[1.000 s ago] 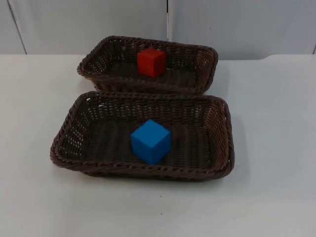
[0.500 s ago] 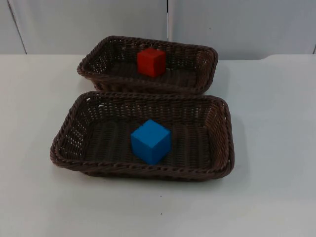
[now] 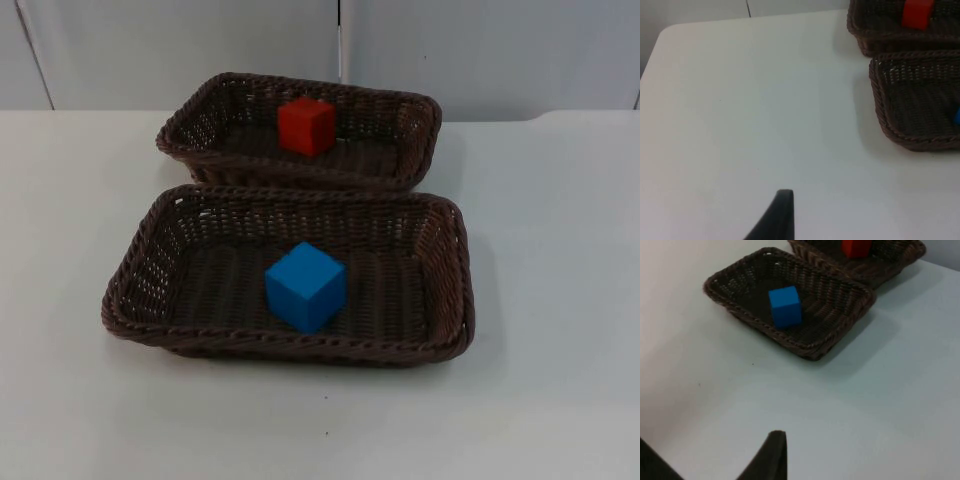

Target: Pick up one cube with the left hand and place it into the upper basket. Pick up one cube with the right hand and place it into the lower basket.

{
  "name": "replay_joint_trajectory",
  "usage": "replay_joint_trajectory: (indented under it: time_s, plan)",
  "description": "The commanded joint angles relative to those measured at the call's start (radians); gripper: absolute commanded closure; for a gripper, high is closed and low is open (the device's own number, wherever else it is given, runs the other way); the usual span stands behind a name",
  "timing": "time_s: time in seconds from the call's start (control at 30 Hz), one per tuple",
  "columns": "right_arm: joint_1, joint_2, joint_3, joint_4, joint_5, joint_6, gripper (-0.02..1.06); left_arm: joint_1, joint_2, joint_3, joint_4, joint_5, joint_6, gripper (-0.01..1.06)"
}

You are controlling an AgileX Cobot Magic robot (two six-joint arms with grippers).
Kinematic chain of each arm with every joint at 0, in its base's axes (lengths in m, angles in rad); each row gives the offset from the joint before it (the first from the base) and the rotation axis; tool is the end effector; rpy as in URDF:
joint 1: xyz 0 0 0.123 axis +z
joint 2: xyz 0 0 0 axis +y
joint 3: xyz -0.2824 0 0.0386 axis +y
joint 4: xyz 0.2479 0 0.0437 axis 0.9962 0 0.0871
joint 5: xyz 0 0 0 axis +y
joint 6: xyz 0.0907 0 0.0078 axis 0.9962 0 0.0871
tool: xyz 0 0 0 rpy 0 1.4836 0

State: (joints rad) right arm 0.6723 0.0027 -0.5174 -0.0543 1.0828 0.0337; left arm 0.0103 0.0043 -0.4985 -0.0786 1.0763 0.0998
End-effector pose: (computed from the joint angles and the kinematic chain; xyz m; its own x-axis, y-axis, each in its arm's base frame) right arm -0.0031 -0.0081 0.2803 -0.3663 -0.2811 -0.8870 -0.5858 0.8103 -0.0149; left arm -0.0047 -0.0063 0.2757 -0.4697 0.0574 -0.8810 0.0800 0.9965 0.0223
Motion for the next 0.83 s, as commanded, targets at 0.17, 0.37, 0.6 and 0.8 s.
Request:
replay_joint_trajectory:
  time_s: [0.17, 0.37, 0.6, 0.8]
  plan:
    - [-0.146, -0.003, 0.001, 0.004, -0.003, 0.004, -0.01, 0.003, -0.004, 0.004, -0.009, 0.0, -0.002, 0.0]
    - [-0.285, -0.003, 0.001, 0.004, -0.003, 0.004, -0.01, 0.003, -0.004, 0.004, -0.009, 0.0, -0.002, 0.0]
    - [-0.437, -0.003, 0.001, 0.004, -0.003, 0.004, -0.01, 0.003, -0.004, 0.004, -0.009, 0.0, -0.002, 0.0]
    - [-0.555, -0.003, 0.001, 0.004, -0.003, 0.004, -0.01, 0.003, -0.004, 0.004, -0.009, 0.0, -0.002, 0.0]
